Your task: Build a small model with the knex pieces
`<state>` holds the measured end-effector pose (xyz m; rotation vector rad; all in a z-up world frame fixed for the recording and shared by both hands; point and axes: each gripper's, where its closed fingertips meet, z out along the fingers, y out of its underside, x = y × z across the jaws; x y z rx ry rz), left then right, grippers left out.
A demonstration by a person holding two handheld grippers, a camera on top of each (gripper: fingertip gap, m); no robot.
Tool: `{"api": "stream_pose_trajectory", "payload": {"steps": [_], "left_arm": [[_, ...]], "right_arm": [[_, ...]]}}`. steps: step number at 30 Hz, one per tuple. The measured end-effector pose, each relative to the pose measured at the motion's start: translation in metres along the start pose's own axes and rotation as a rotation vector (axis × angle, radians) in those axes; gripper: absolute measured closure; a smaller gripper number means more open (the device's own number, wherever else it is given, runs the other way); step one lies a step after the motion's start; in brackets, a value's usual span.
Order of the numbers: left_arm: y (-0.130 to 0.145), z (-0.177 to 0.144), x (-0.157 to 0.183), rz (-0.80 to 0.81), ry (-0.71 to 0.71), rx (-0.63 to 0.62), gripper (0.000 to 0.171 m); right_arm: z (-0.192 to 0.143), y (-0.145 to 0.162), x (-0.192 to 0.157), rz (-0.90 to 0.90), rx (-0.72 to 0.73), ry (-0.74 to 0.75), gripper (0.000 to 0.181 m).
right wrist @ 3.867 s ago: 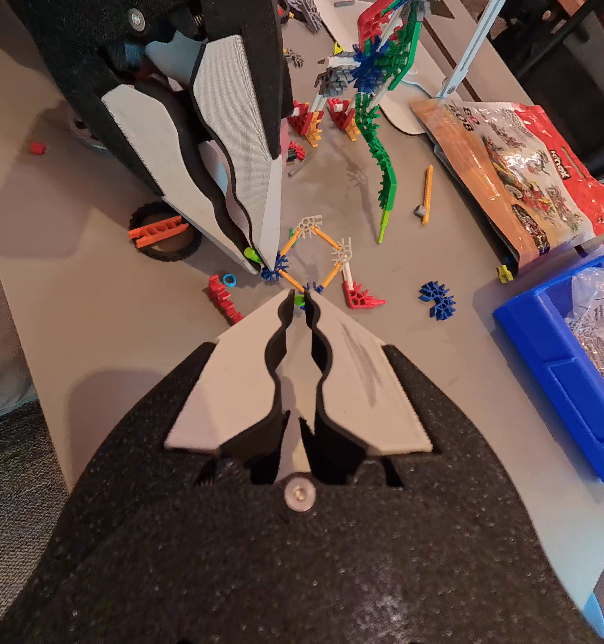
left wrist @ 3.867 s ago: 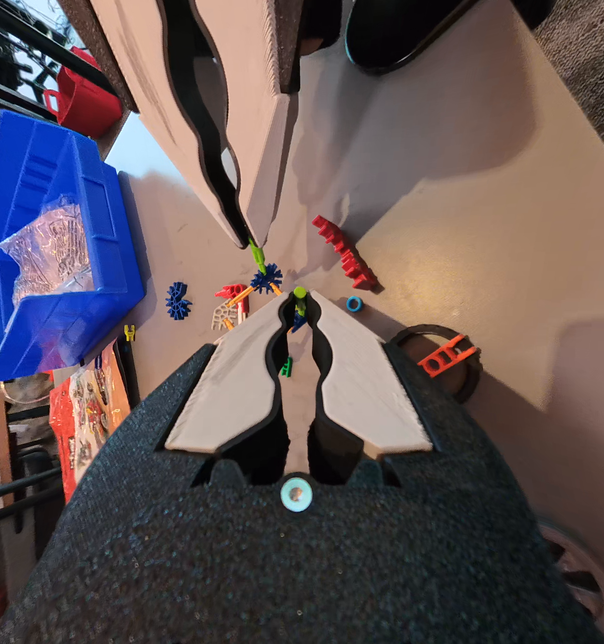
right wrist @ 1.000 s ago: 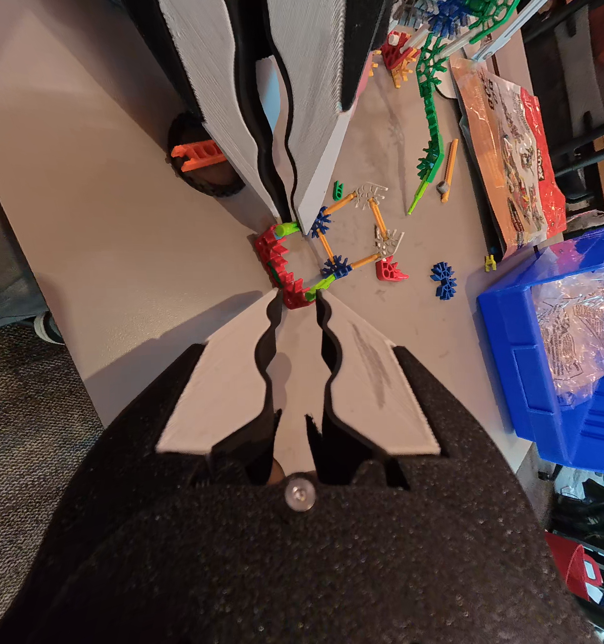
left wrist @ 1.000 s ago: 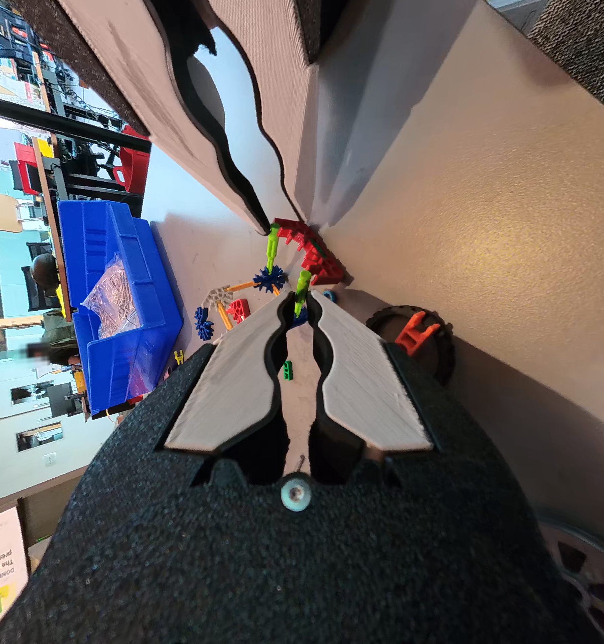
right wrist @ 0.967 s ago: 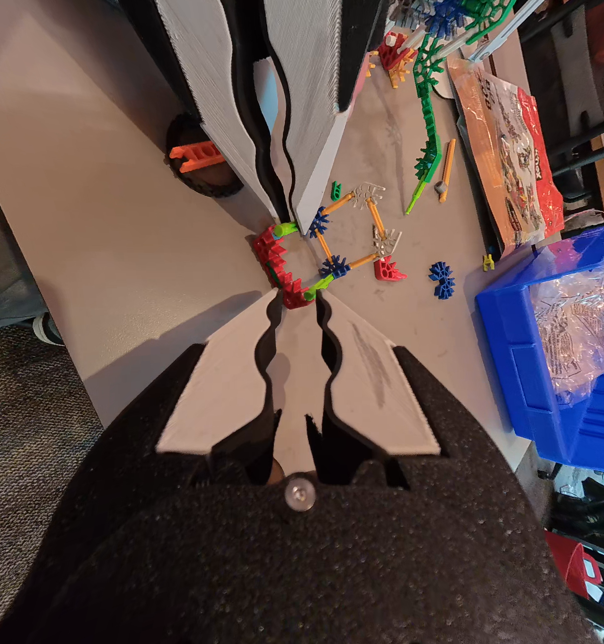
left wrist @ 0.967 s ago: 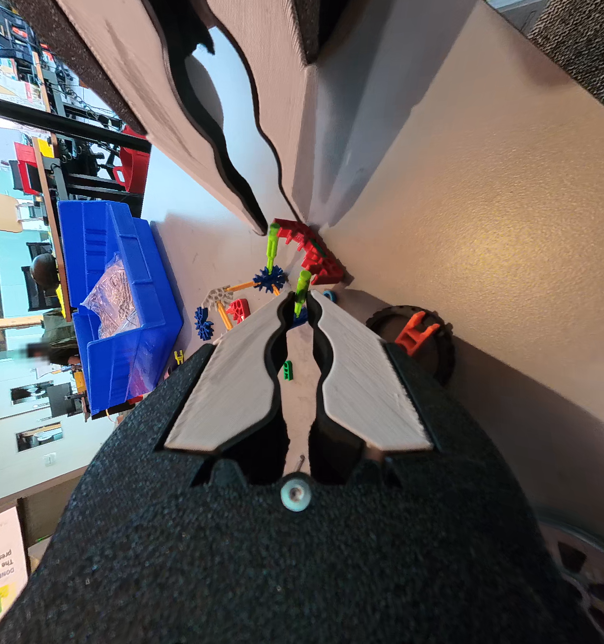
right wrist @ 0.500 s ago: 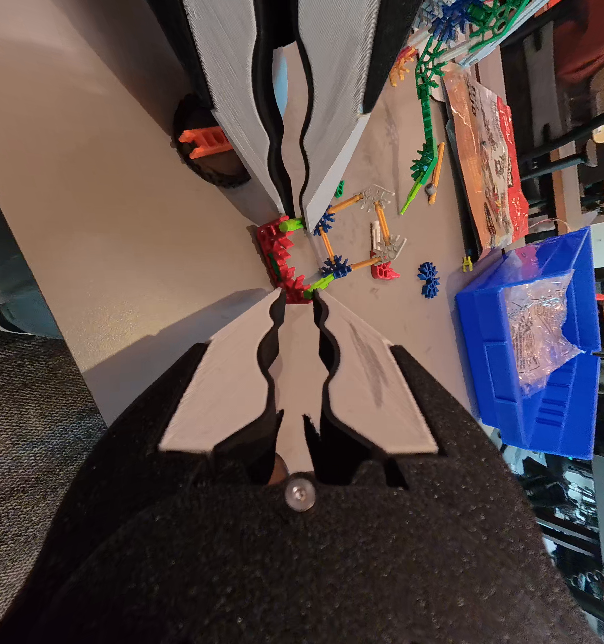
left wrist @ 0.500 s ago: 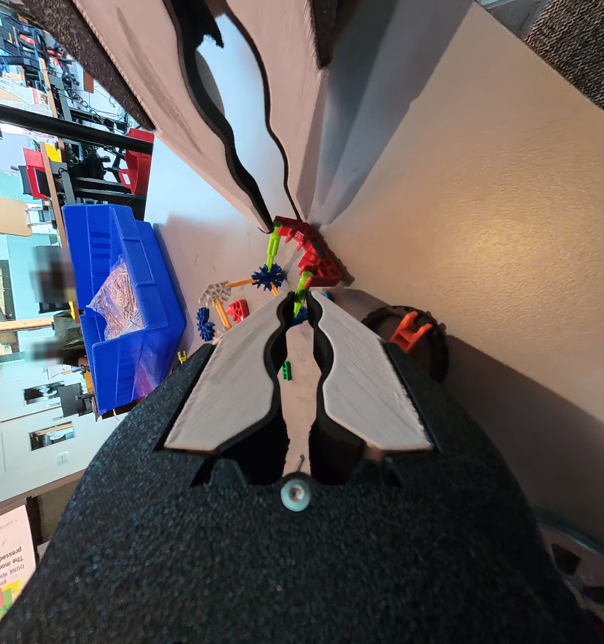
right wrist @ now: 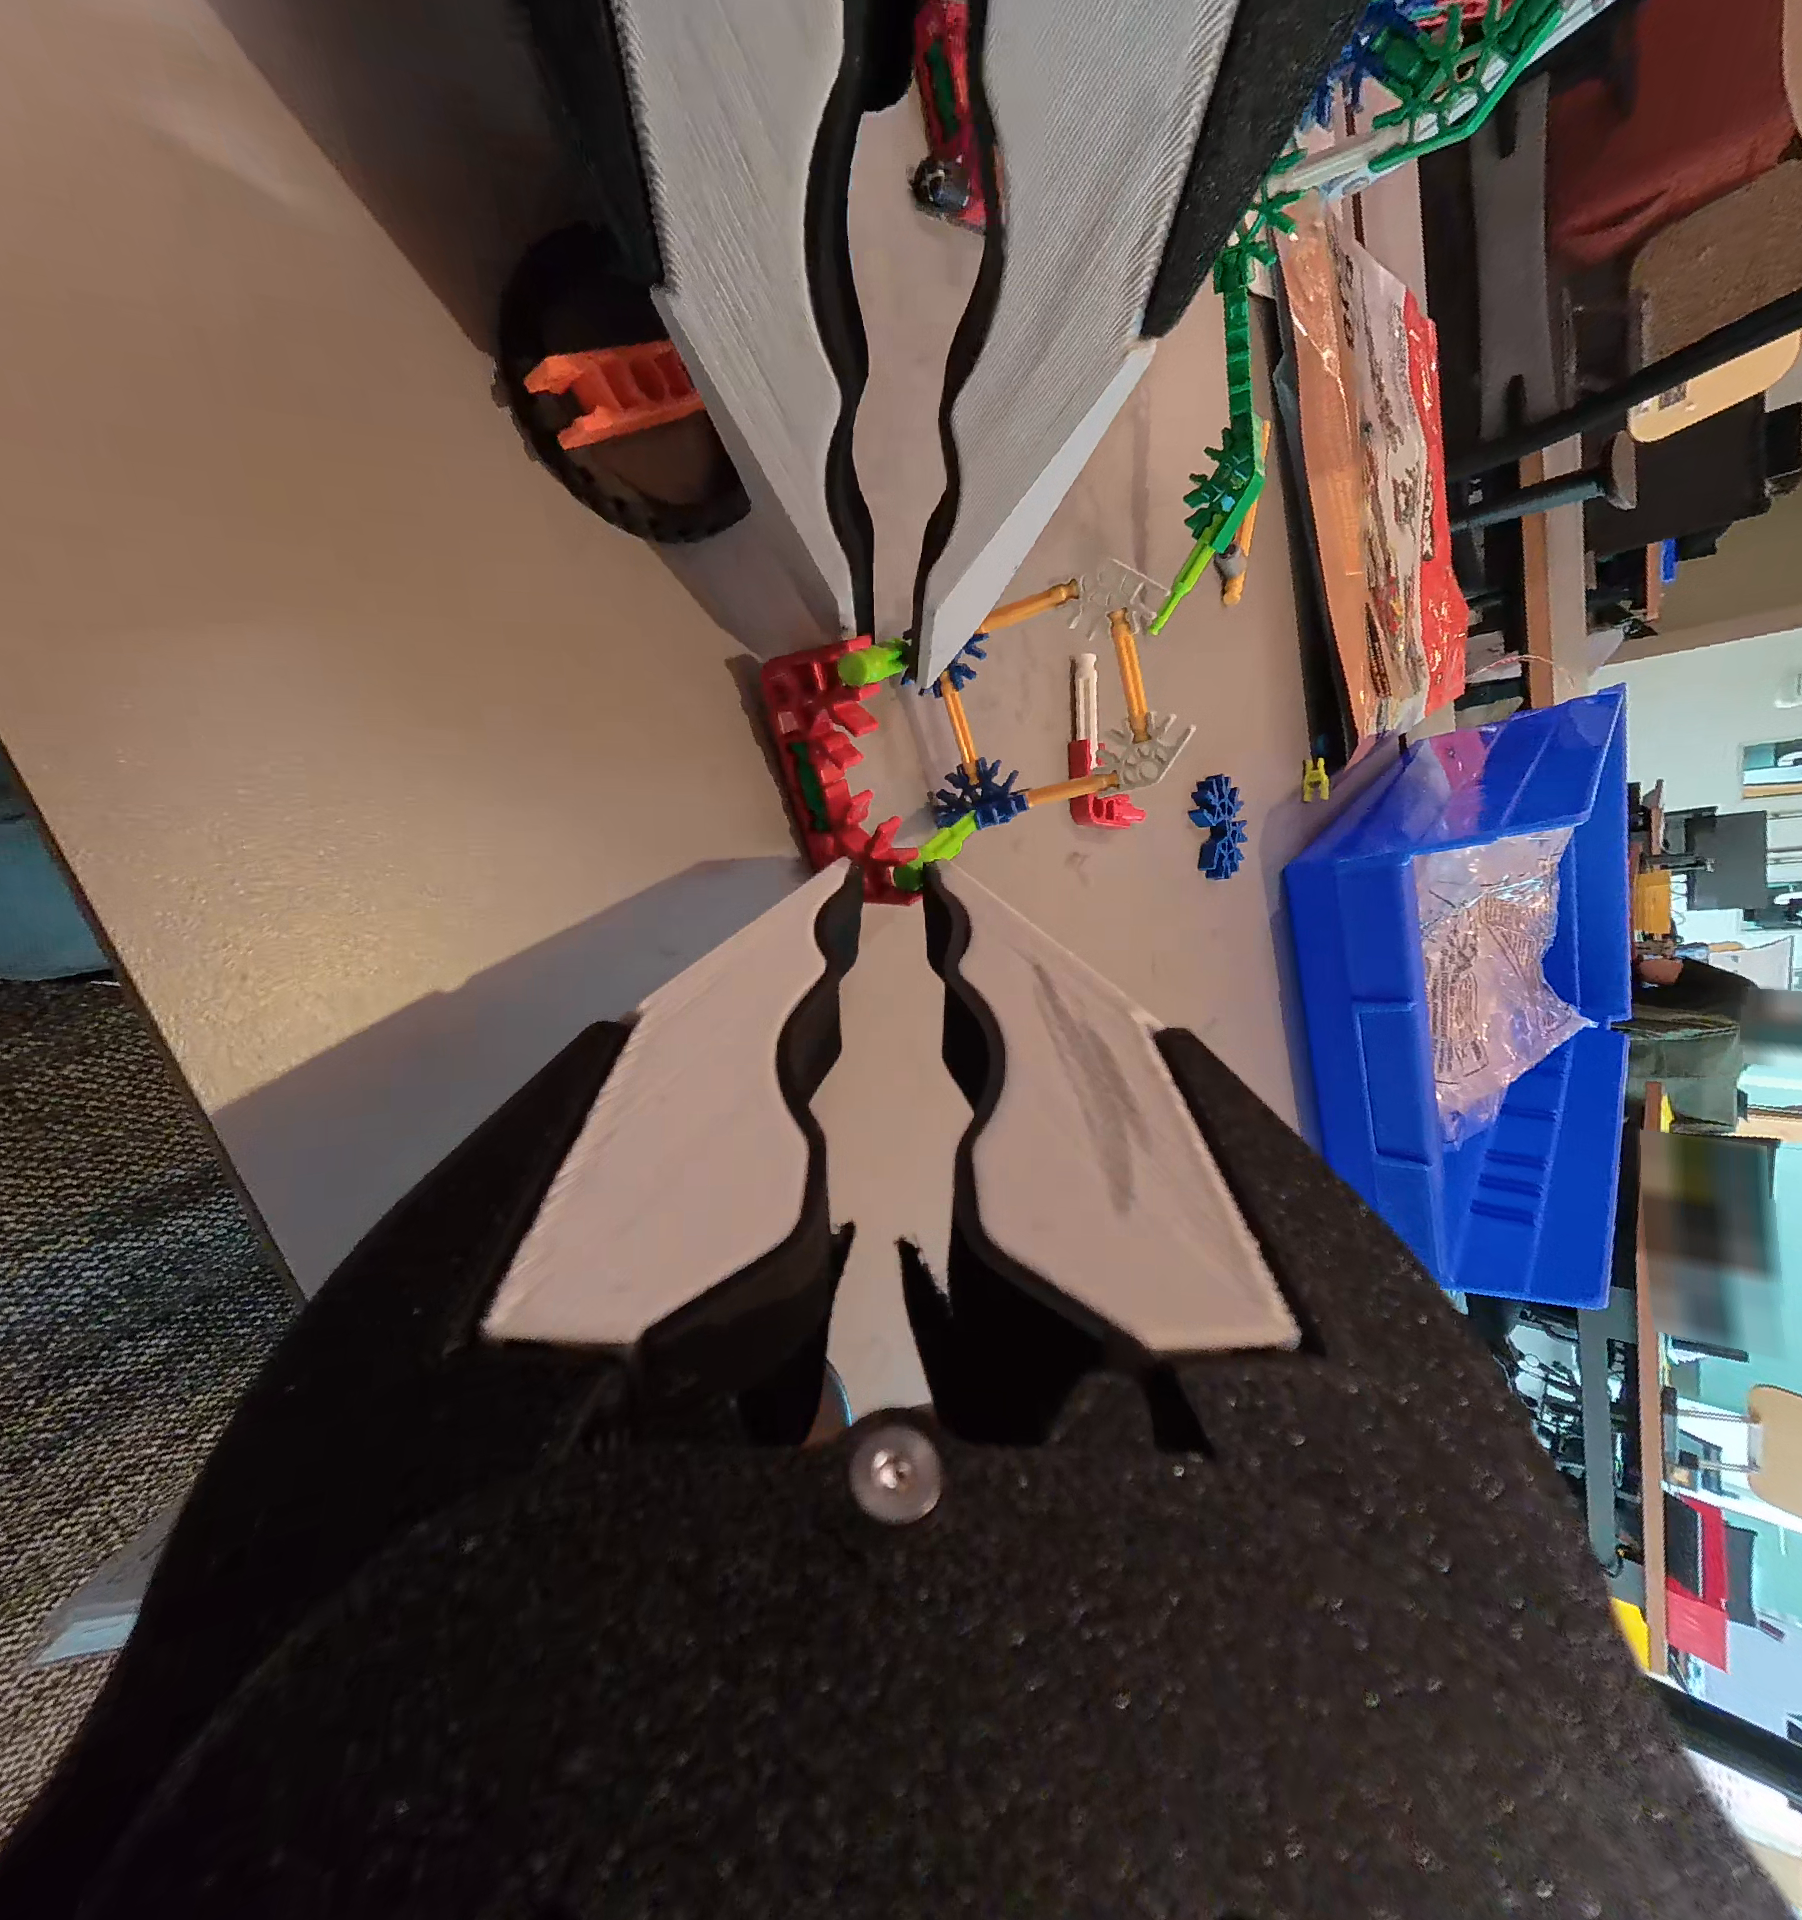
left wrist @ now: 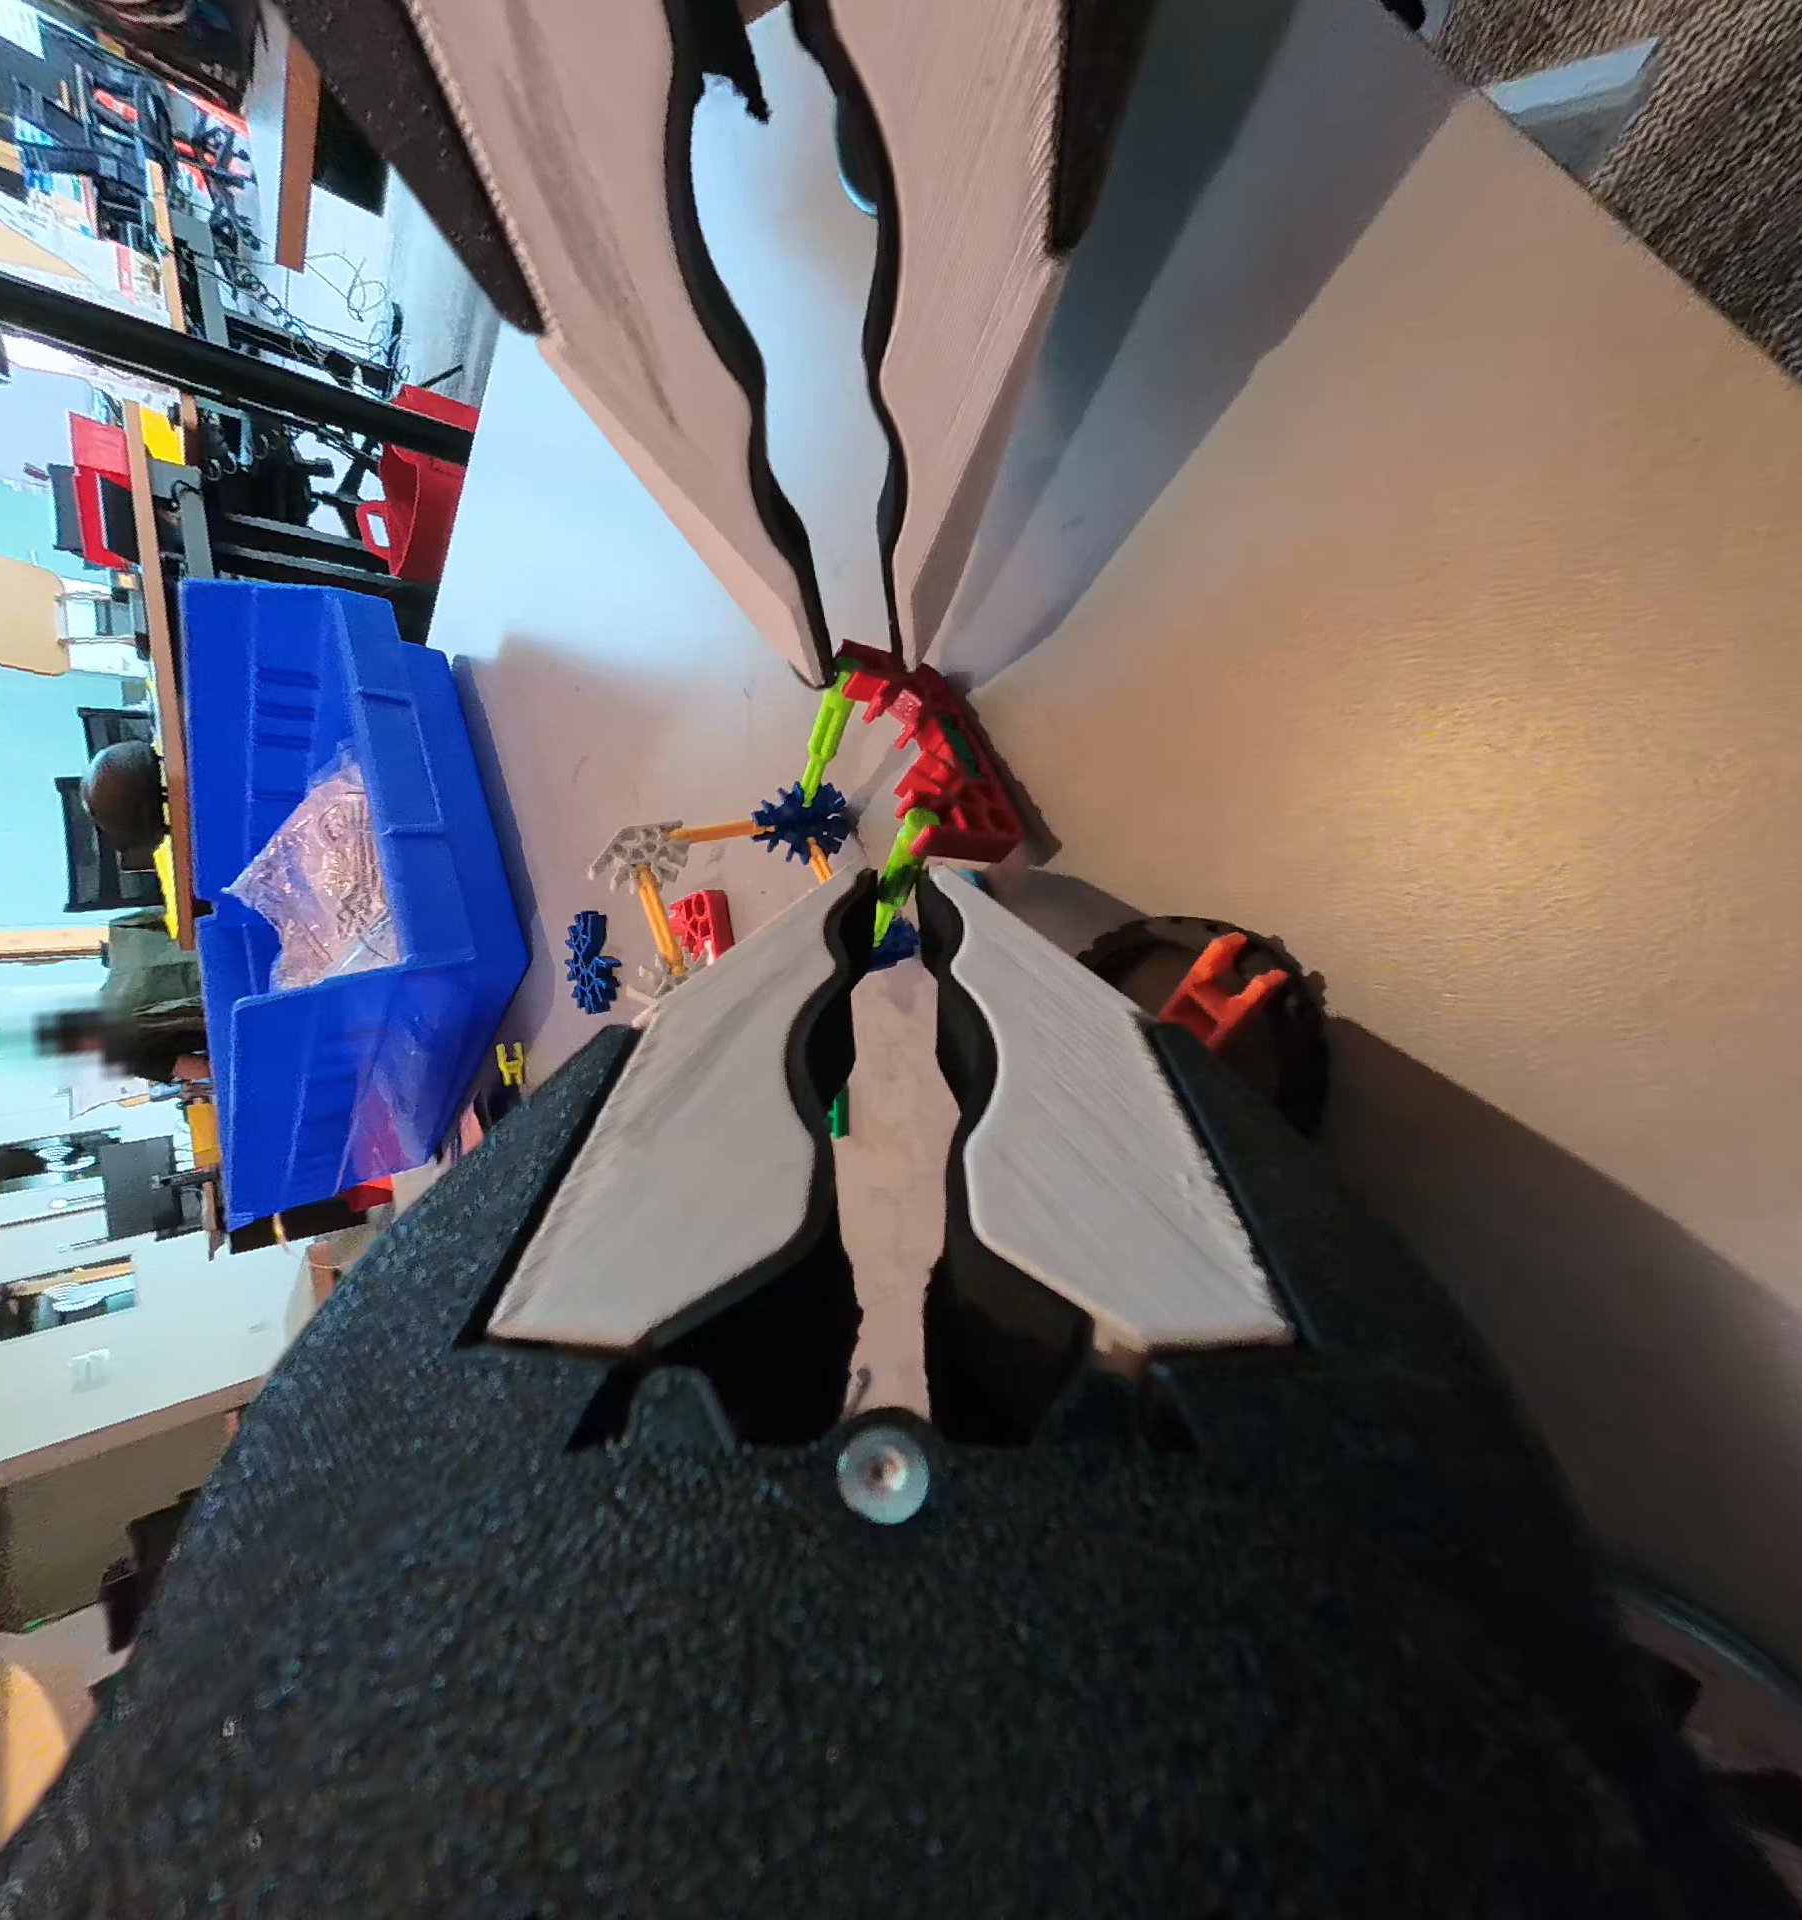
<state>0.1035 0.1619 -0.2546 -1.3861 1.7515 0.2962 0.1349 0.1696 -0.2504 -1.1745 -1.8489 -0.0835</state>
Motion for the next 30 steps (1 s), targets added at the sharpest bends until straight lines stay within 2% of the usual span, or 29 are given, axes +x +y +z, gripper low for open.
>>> {"api": "stream_pose_trajectory", "payload": {"steps": [17,30], "left_arm": [[-0.003,-0.008,0.004,-0.077,0.037,0.061,0.159],[-0.004,-0.018,0.011,-0.073,0.034,0.106,0.153]], "right_arm": [[0.001,-0.003,-0.001,-0.037,-0.014,0.013,0.173],[0.001,-0.007,-0.004,-0.065,-0.017,0.007,0.173]]}}
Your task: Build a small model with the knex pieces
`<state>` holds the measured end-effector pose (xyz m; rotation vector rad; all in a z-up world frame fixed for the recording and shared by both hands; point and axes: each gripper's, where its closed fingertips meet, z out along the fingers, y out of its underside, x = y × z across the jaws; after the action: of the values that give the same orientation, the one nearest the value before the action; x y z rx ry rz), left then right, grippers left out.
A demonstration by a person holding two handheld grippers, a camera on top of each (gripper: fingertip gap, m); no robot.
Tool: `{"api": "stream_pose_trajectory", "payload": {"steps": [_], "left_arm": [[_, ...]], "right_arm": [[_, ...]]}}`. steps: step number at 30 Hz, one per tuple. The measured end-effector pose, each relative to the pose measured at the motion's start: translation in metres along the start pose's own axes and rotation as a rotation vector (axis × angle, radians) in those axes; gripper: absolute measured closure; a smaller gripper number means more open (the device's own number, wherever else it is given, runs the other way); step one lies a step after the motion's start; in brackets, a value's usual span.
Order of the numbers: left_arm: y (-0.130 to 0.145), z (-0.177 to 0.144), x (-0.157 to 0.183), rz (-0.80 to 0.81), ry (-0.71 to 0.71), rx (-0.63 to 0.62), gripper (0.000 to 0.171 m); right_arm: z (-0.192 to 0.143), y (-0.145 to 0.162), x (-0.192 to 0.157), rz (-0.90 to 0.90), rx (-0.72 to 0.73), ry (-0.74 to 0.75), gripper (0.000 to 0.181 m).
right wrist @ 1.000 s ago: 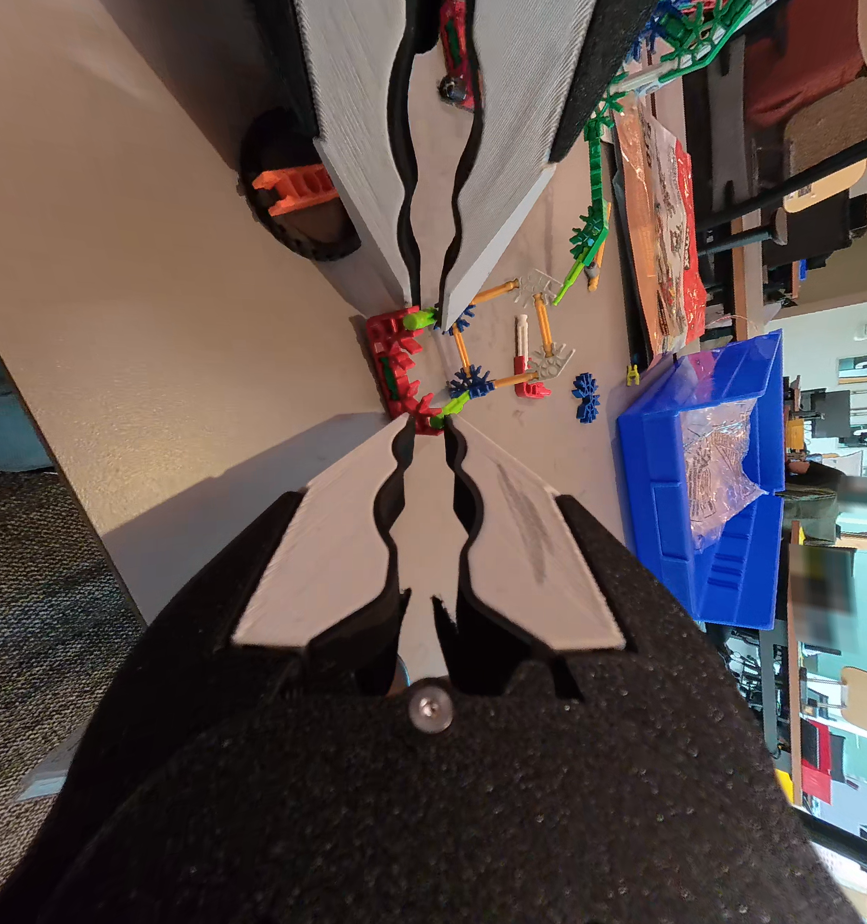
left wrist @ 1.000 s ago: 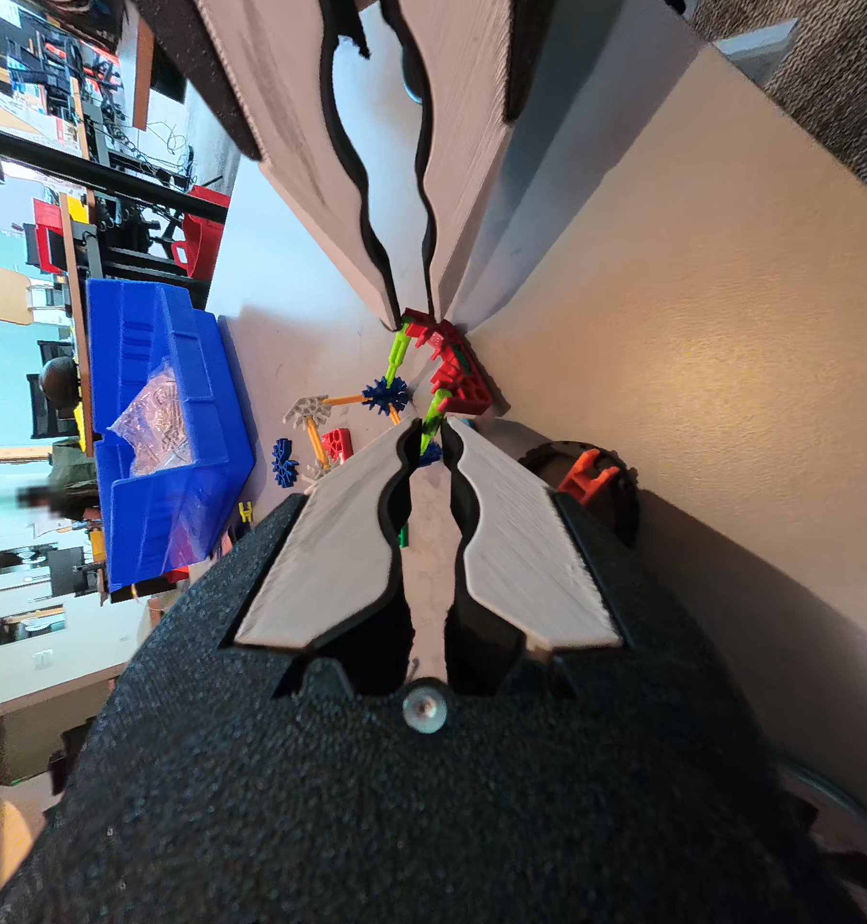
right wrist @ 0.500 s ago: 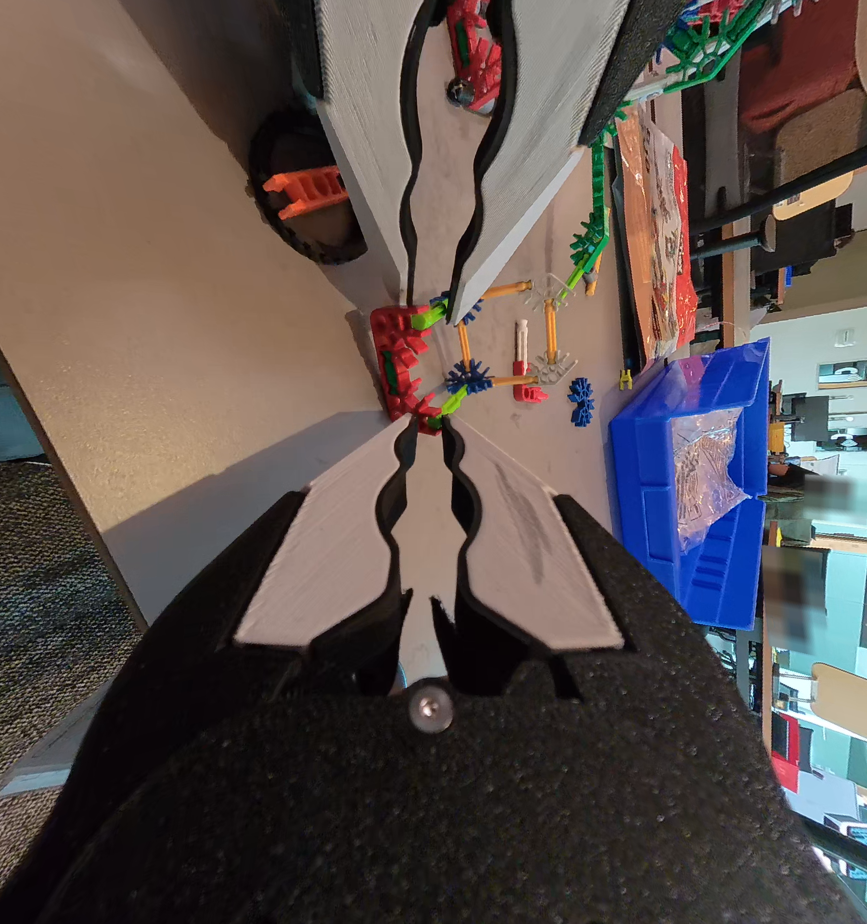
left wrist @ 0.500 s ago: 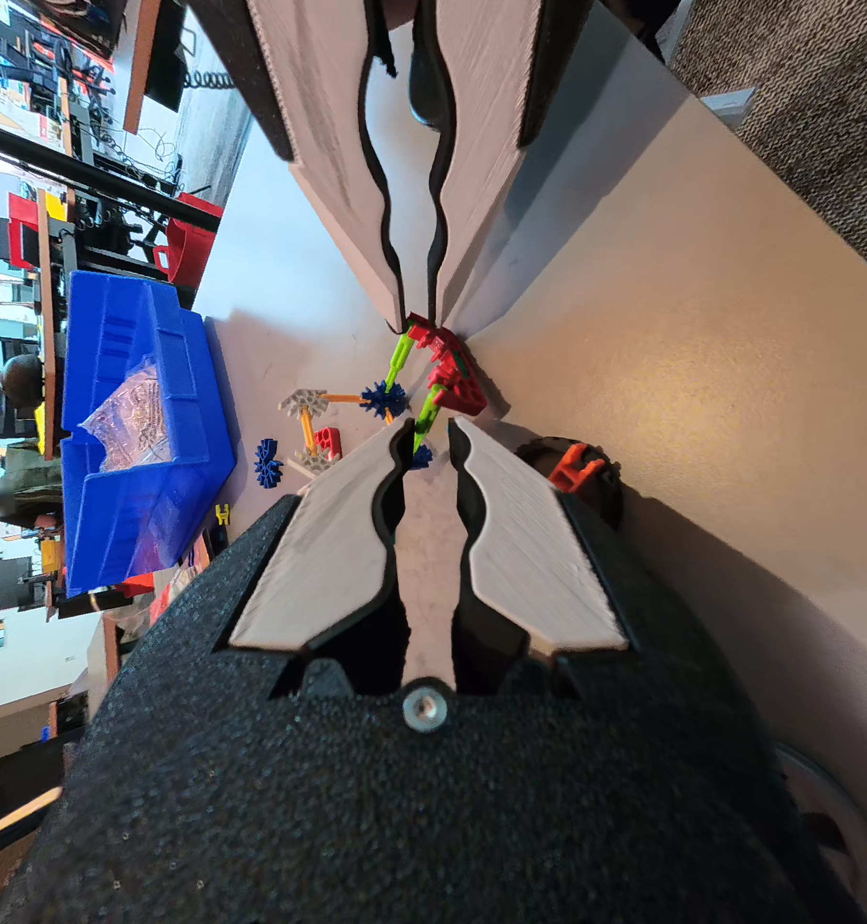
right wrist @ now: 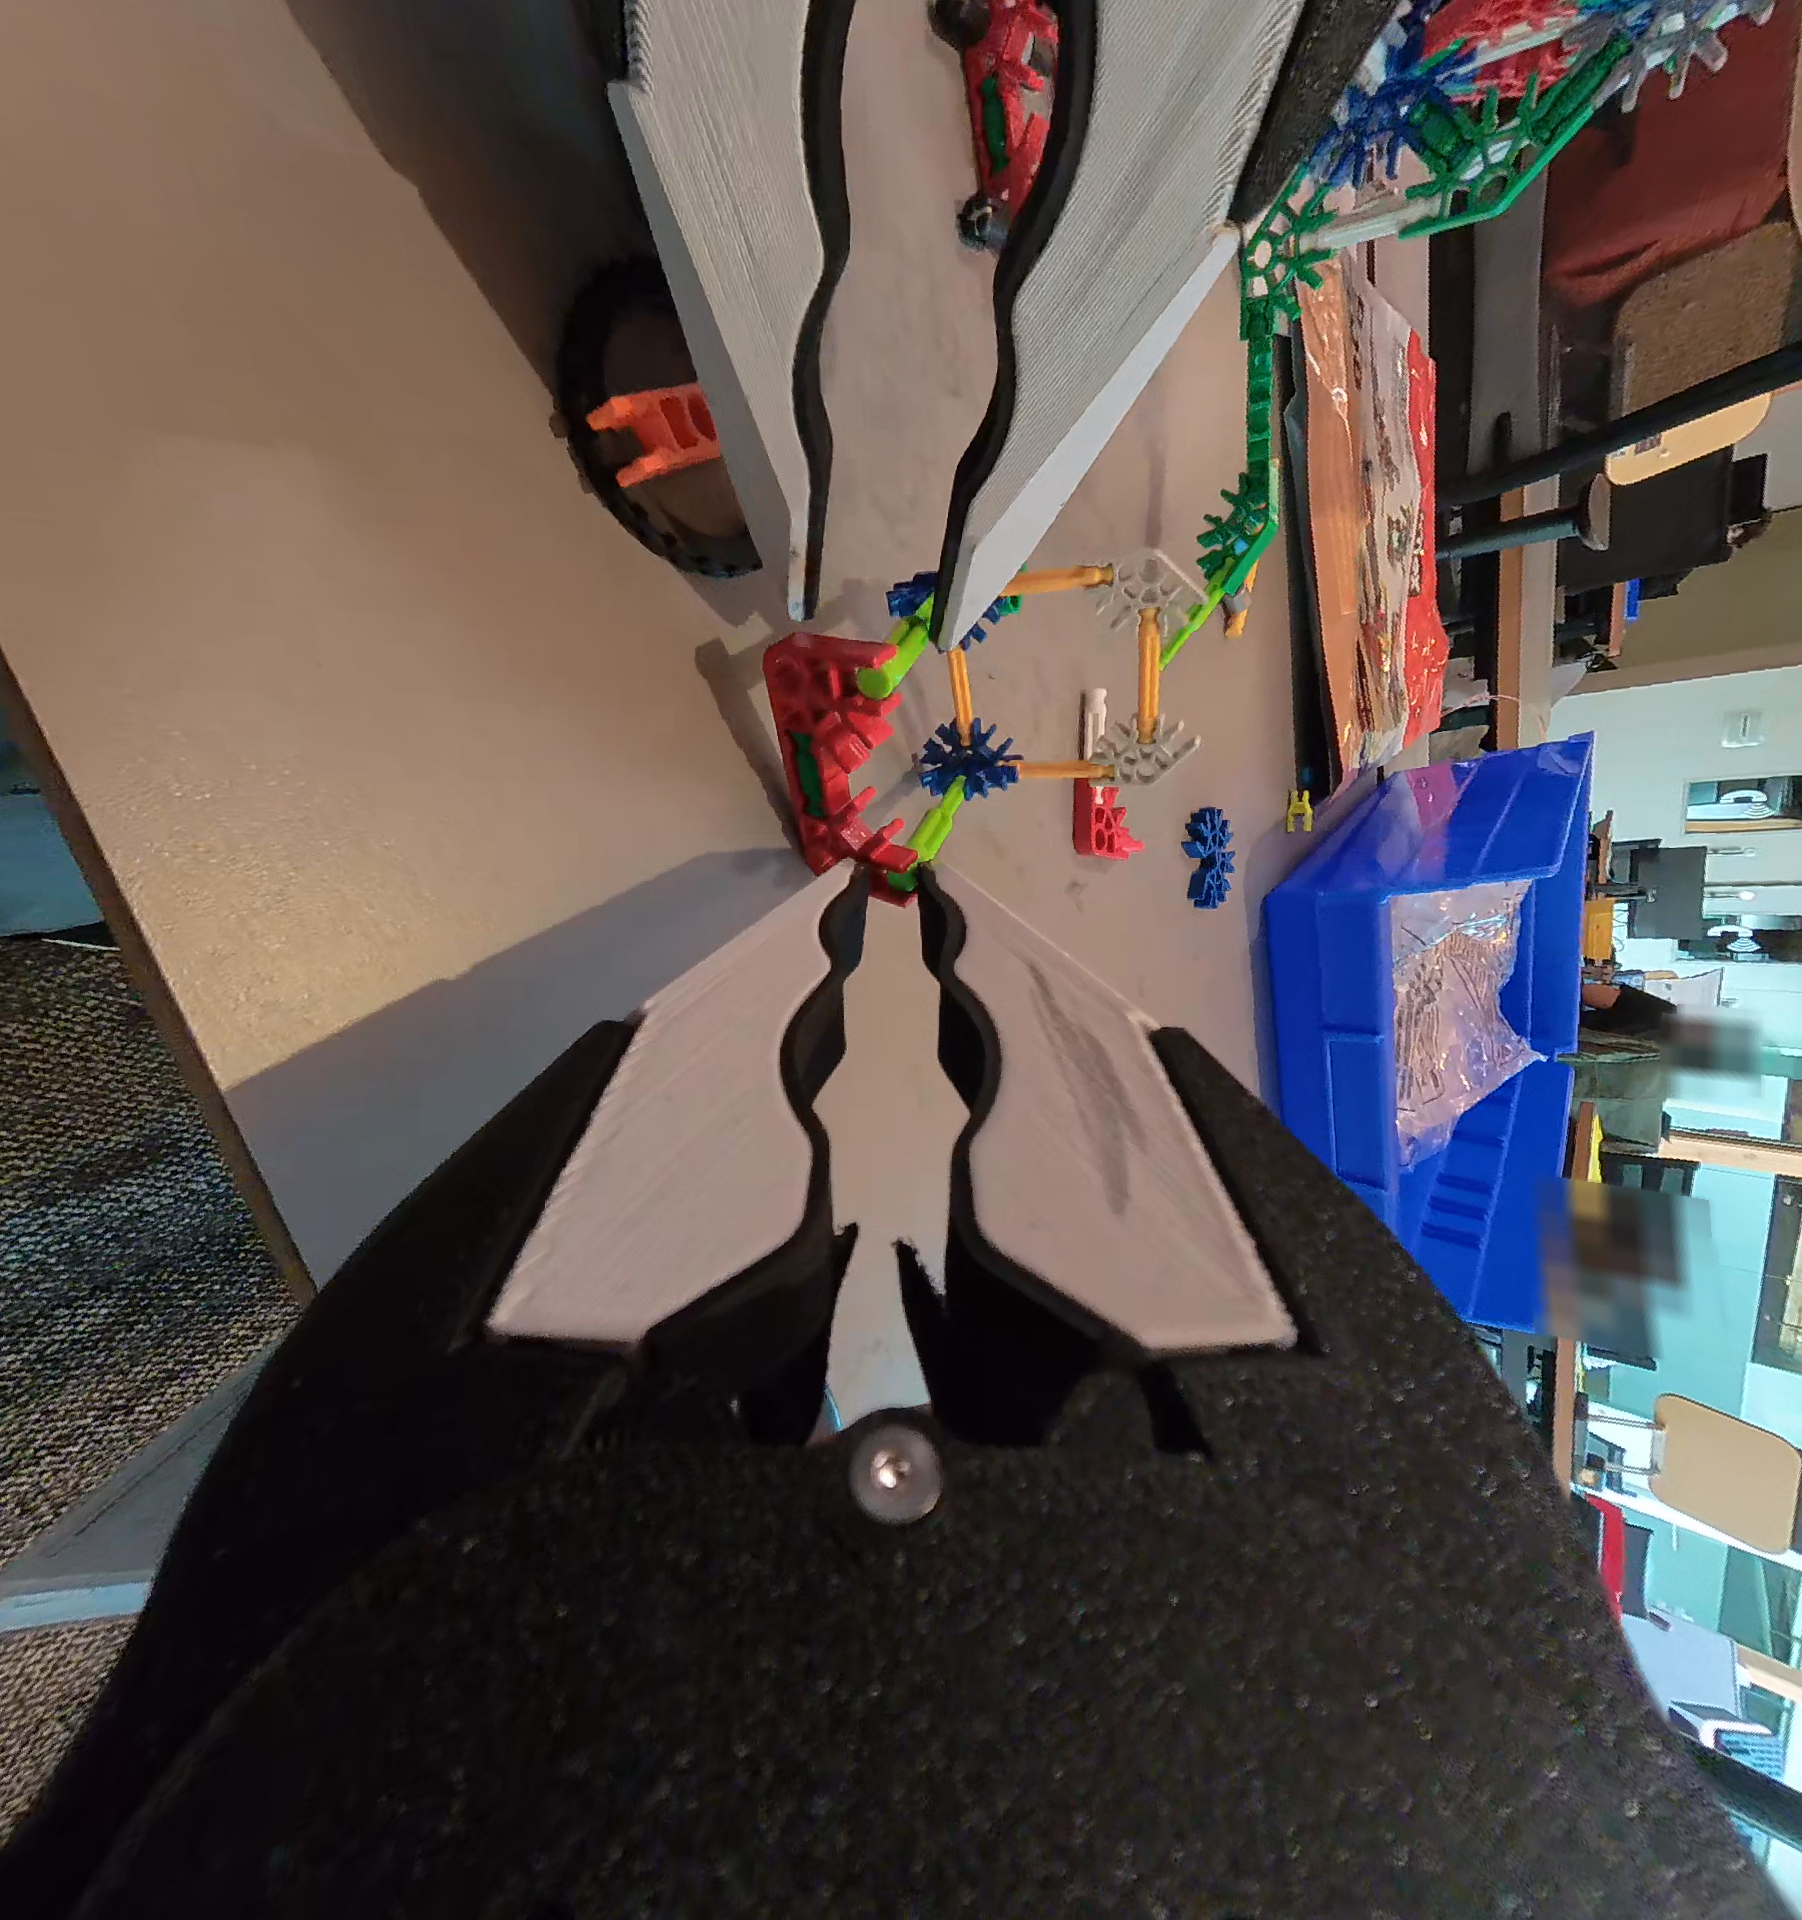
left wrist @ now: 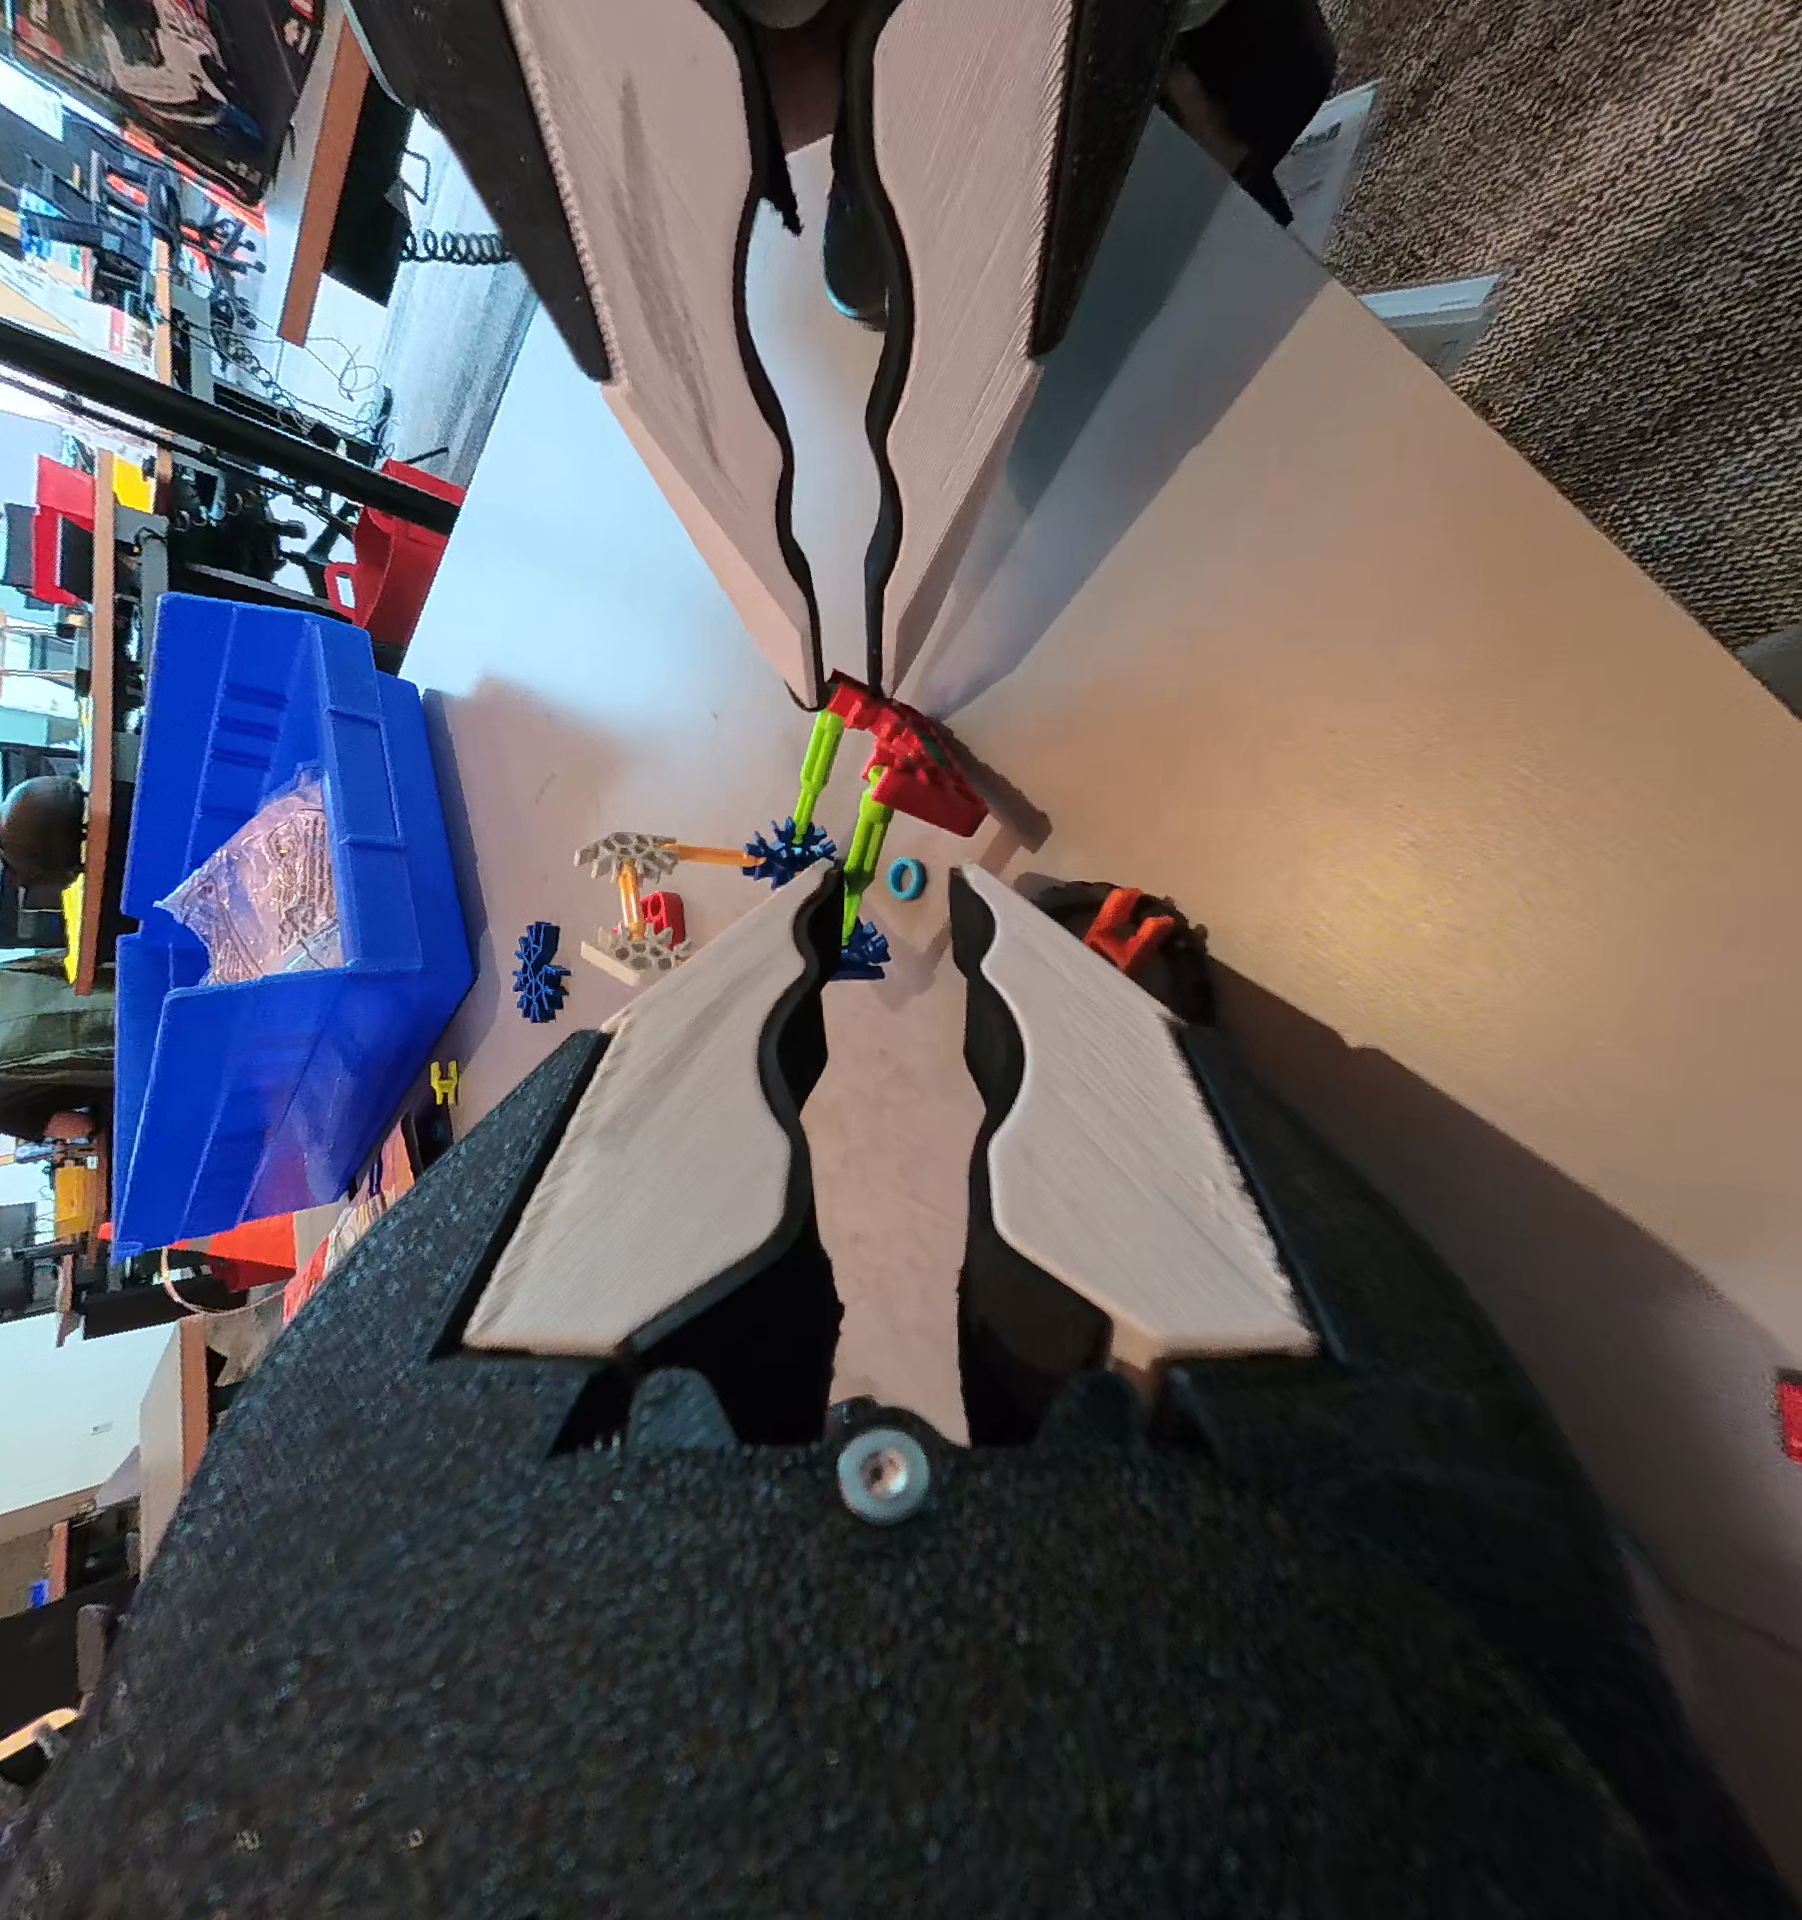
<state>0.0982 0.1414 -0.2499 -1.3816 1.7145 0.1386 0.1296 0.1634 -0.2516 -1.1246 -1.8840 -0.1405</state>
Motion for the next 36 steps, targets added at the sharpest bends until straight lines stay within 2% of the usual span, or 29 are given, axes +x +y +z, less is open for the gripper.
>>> {"api": "stream_pose_trajectory", "payload": {"steps": [13,20,28,32,36], "left_arm": [[0.007,0.006,0.005,0.073,-0.043,-0.027,0.162],[0.007,0.004,0.002,0.06,-0.054,-0.02,0.158],[-0.003,-0.008,-0.003,-0.003,-0.079,0.036,0.155],[-0.01,-0.025,-0.023,-0.126,-0.181,0.076,0.134],[0.001,-0.024,-0.027,-0.389,-0.175,0.012,0.094]], "right_arm": [[-0.002,-0.006,-0.001,0.029,0.026,-0.022,0.167],[-0.008,-0.017,0.001,0.096,0.097,-0.055,0.16],[-0.003,-0.014,0.002,0.167,0.107,-0.097,0.144],[0.0,-0.009,0.006,0.221,0.123,-0.125,0.142],[0.003,-0.009,0.004,0.219,0.133,-0.137,0.146]]}}
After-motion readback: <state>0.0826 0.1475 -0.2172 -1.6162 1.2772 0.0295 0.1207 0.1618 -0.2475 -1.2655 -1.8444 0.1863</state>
